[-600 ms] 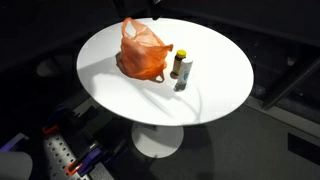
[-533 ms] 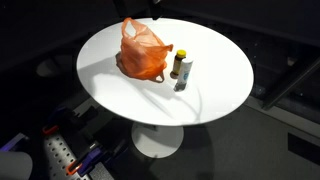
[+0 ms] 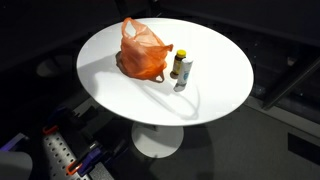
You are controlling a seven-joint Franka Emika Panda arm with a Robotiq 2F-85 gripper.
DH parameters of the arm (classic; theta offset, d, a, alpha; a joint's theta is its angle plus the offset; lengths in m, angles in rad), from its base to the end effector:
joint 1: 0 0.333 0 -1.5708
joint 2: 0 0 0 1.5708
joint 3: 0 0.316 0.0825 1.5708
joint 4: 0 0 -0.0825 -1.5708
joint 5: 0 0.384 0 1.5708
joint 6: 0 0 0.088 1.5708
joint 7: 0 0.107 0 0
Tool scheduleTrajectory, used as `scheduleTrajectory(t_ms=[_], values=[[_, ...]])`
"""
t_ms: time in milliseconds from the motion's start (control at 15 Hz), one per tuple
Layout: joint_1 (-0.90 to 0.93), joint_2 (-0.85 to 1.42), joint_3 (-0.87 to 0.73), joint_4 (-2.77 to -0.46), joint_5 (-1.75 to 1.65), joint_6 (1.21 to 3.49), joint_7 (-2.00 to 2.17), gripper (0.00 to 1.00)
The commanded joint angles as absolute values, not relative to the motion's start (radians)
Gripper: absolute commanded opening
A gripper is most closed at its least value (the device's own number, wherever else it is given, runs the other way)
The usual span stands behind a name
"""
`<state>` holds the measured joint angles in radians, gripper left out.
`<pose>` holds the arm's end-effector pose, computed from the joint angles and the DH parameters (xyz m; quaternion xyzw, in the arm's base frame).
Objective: Remove the blue and white packet from the plastic bag
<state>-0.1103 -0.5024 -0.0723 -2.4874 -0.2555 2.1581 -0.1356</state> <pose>0.4018 -0.0861 0.4807 0.9909 0.0409 0.0707 0.1067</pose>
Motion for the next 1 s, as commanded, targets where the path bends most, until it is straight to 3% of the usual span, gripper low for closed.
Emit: scheduleTrajectory(t_ms=[0, 933], values=[[-0.087, -0.419, -0.044, -2.419, -0.245, 2.195, -0.079, 1.0], [-0.014, -0.05, 0.005, -2.292, -0.146, 2.516, 0.008, 1.0]])
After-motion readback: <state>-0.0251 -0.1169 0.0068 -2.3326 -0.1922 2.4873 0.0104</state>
